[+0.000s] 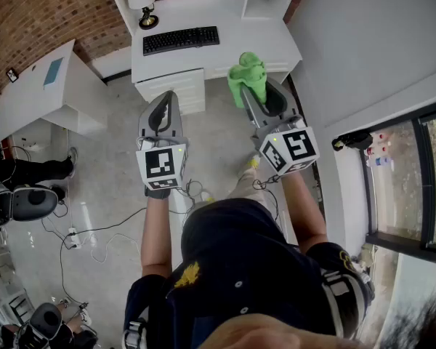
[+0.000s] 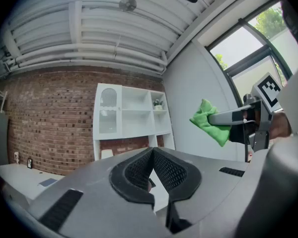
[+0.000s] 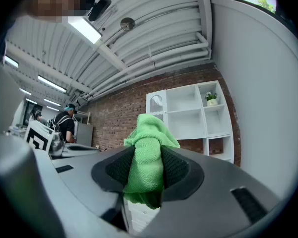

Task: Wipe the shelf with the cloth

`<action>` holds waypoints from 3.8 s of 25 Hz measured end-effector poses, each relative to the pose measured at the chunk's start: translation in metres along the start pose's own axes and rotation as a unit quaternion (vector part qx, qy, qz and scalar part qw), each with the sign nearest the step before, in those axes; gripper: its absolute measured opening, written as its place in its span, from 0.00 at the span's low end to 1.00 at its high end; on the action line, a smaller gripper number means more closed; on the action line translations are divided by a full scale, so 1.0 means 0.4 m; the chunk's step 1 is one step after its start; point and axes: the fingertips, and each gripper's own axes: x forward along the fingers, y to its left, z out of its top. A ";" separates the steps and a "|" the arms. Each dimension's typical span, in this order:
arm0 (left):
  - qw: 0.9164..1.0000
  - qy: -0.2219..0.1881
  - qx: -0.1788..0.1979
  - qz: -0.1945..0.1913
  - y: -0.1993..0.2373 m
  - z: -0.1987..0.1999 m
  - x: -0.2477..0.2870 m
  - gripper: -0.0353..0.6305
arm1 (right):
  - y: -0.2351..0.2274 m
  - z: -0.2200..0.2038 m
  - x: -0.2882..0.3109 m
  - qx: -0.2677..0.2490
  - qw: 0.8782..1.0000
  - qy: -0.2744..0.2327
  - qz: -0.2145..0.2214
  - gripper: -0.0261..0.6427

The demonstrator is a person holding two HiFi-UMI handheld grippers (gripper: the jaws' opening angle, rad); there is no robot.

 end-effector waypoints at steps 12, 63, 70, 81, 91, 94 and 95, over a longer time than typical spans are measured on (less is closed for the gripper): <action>0.999 -0.006 -0.004 -0.033 0.038 -0.020 -0.029 0.08 | 0.076 0.045 -0.013 0.029 1.000 -0.012 0.001 0.27; 0.999 0.031 0.015 0.021 0.161 -0.007 0.777 0.08 | -0.590 -0.094 0.524 0.024 0.999 -0.028 -0.028 0.26; 1.000 0.021 0.003 0.011 0.208 -0.021 0.926 0.08 | -0.664 -0.103 0.623 0.008 0.999 -0.026 -0.038 0.26; 0.999 -0.017 -0.007 0.038 0.363 0.017 1.121 0.08 | -0.721 -0.092 0.873 0.012 0.999 -0.032 -0.014 0.26; 0.998 -0.022 -0.040 0.047 0.571 -0.005 1.284 0.08 | -0.756 -0.063 1.171 -0.047 0.999 -0.014 0.001 0.26; 0.997 -0.018 -0.060 0.039 0.611 -0.025 1.344 0.08 | -0.791 -0.089 1.256 -0.062 0.998 0.009 -0.008 0.26; 0.998 -0.014 -0.060 0.031 0.614 -0.032 1.365 0.08 | -0.801 -0.086 1.279 -0.068 0.998 0.011 -0.006 0.26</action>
